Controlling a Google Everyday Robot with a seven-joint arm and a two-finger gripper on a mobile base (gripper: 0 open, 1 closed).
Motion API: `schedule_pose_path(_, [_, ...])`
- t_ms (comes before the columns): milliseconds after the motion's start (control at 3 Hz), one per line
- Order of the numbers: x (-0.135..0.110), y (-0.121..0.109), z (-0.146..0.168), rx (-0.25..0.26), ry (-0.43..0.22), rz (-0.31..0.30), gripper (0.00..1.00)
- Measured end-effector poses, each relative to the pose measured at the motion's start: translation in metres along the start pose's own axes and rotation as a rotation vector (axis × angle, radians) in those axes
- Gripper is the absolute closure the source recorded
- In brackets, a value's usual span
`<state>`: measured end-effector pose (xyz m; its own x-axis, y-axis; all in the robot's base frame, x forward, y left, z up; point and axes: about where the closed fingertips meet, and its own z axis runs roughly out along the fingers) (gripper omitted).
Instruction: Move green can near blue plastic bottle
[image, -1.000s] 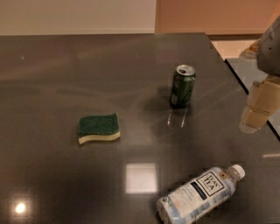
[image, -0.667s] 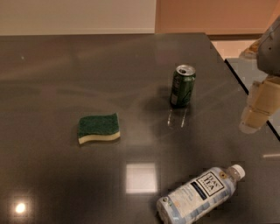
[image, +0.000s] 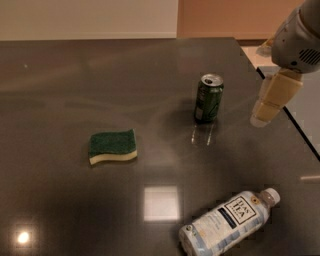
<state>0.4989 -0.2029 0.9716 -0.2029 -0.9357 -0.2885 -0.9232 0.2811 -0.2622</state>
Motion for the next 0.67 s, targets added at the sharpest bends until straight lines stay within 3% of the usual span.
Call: schedule_pose_path(667, [-0.014, -0.037, 0.033, -0.035, -0.095, 0.026, 0.00])
